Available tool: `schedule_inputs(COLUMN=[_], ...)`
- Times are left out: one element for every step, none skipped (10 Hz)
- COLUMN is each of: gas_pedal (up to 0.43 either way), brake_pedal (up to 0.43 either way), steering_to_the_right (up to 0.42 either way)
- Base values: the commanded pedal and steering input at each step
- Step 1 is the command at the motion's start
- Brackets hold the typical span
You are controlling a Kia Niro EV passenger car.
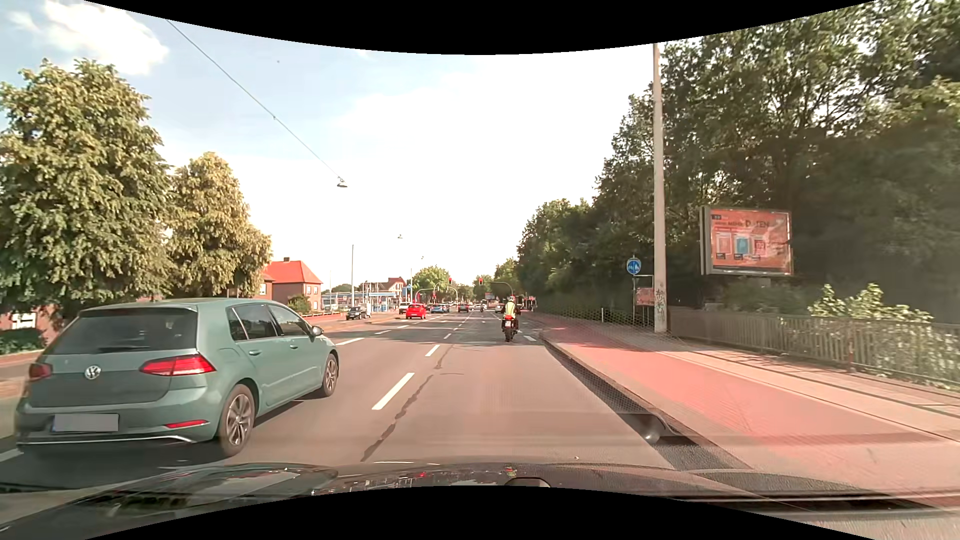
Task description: Follow the waypoints while adhering to traffic rules and regulations
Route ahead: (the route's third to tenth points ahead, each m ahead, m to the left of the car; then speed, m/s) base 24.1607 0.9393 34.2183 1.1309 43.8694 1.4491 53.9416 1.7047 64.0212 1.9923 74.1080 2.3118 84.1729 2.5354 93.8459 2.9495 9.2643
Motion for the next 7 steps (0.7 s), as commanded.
schedule_inputs(gas_pedal=[0.087, 0.098, 0.11, 0.11, 0.11, 0.11, 0.11], brake_pedal=[0.0, 0.0, 0.0, 0.0, 0.0, 0.0, 0.0], steering_to_the_right=[0.009, 0.008, 0.008, 0.009, 0.009, 0.009, 0.01])
